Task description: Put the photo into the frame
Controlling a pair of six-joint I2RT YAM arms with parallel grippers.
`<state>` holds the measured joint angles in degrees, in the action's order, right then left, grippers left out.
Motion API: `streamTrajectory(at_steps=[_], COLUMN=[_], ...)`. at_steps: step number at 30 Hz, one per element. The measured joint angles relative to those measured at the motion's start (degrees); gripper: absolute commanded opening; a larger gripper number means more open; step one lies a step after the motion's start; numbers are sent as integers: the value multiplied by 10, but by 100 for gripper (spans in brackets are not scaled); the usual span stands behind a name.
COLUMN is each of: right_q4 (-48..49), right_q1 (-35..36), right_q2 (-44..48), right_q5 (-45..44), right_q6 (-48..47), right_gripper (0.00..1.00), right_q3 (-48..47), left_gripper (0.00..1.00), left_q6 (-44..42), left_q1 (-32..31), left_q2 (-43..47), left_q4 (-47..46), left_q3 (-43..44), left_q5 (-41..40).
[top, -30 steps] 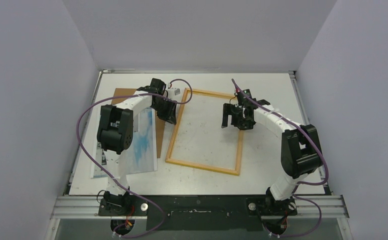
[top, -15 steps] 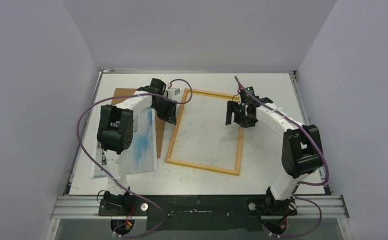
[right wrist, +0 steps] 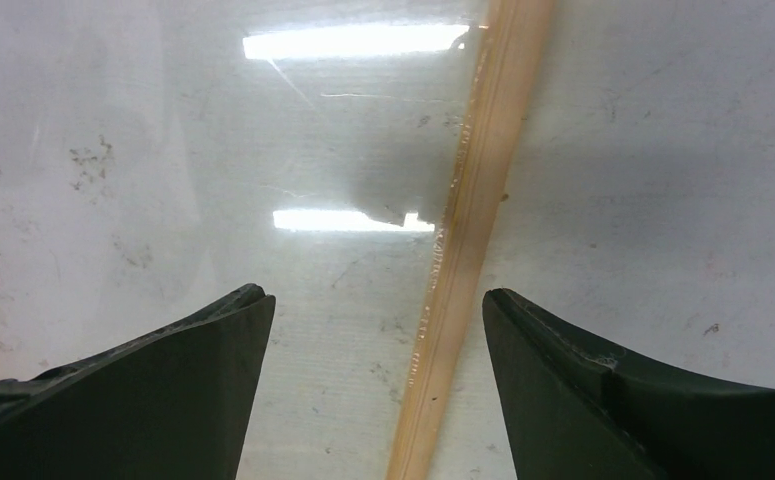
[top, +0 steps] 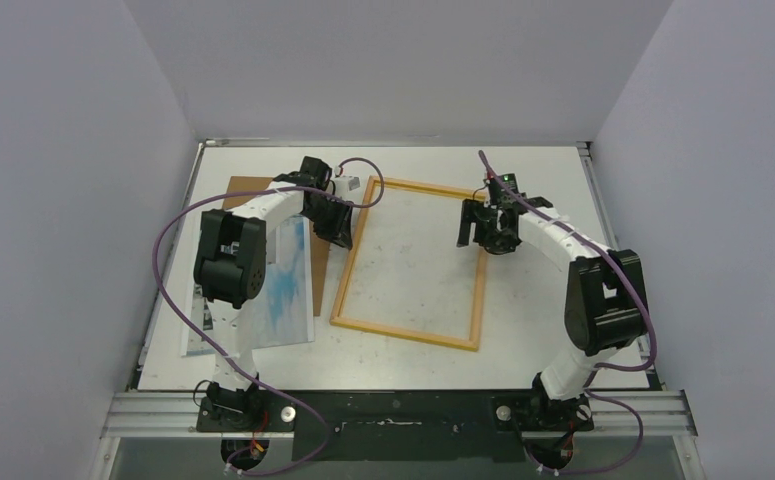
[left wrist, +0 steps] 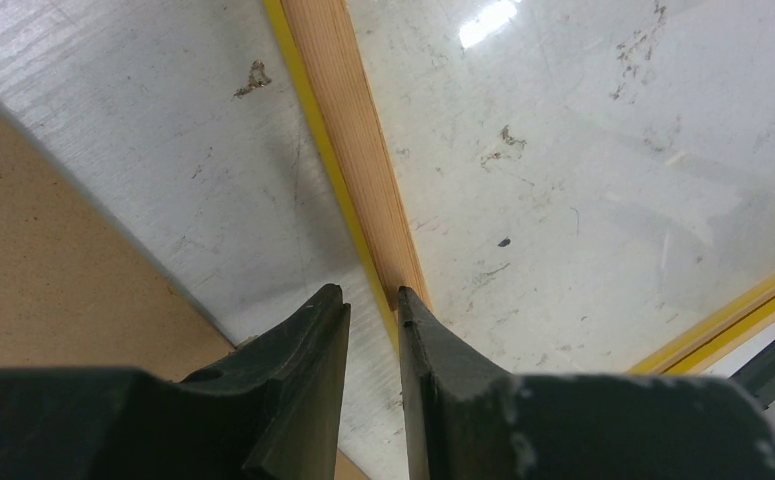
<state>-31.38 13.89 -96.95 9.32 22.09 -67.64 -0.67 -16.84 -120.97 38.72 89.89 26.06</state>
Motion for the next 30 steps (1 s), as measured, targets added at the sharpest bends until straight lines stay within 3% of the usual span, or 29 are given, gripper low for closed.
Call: streamTrajectory(at_steps=[5,7,8,9,17,24,30], right_q4=[15,19,22,25,42,35,-3], right_q1=[-21,-26,-26,-23,3,52,109], right_q2=[0,0,0,0,0,11,87], right_q5=[1,1,2,1,-1,-14,-30], right_q6=[1,3,5,7,18,30,49], right_gripper=[66,51,37,32,19,17,15], right_q3=[25,31,33,33,35,66,112], left_gripper=[24,23,24,24,24,24,24], left_q6=[0,0,1,1,1,1,2], left_q1=[0,0,0,0,0,0,0], left_q2=[0,0,0,0,0,0,0], left_q4=[0,0,0,0,0,0,0], left_q3=[0,0,0,0,0,0,0], left_q5=[0,0,1,1,4,9,12])
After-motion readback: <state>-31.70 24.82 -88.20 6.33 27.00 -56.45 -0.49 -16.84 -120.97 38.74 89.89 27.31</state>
